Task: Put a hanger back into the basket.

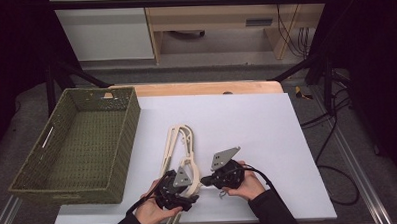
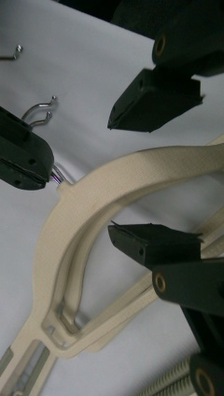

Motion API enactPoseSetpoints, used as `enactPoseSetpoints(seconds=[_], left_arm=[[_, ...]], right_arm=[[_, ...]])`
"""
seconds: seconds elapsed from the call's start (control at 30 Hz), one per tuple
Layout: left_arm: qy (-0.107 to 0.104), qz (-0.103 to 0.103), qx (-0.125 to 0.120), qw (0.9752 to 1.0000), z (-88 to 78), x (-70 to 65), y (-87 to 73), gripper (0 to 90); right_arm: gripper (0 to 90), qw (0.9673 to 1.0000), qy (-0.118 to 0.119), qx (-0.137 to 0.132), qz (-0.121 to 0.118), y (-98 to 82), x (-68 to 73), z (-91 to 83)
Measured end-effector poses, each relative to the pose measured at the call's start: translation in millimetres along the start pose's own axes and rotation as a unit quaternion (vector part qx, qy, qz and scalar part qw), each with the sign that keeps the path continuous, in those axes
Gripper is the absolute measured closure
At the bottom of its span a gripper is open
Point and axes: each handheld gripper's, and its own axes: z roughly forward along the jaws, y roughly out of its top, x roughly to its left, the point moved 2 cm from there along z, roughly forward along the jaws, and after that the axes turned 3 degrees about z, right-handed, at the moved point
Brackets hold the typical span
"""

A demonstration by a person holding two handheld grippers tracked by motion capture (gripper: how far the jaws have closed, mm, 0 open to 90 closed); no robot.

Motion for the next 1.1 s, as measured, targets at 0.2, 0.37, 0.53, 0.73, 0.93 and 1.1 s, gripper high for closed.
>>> enactPoseSetpoints(seconds=[0.2,0.37,0.53,0.73,0.93,1.1], left_arm=[[-0.001,-0.015,0.008,0.9998,5.0,-2.6,1.4,56.0],[0.007,-0.024,0.010,0.9996,4.0,-4.5,1.7,64.1],[0.011,-0.037,0.006,0.9993,2.3,-5.7,1.6,69.4],[0.023,-0.056,-0.001,0.9982,-3.9,-5.9,0.9,71.5],[0.033,-0.083,-0.016,0.9958,-20.0,-3.1,-1.0,72.8],[0.046,-0.095,-0.023,0.9942,-34.4,-0.5,-2.2,73.8]], right_arm=[[89.4,1.0000,-0.005,0.007,-0.001,5.1,4.0,-3.1],[89.3,0.9999,-0.007,0.007,-0.001,9.4,8.0,-6.8],[89.1,0.9999,-0.009,0.007,-0.002,11.9,10.5,-9.2],[78.4,0.9994,-0.007,-0.031,-0.012,14.9,12.9,-18.2],[55.7,0.9855,-0.064,-0.156,0.015,16.9,7.2,-62.4],[33.9,0.9642,-0.123,-0.231,0.046,7.7,-2.0,-96.8]])
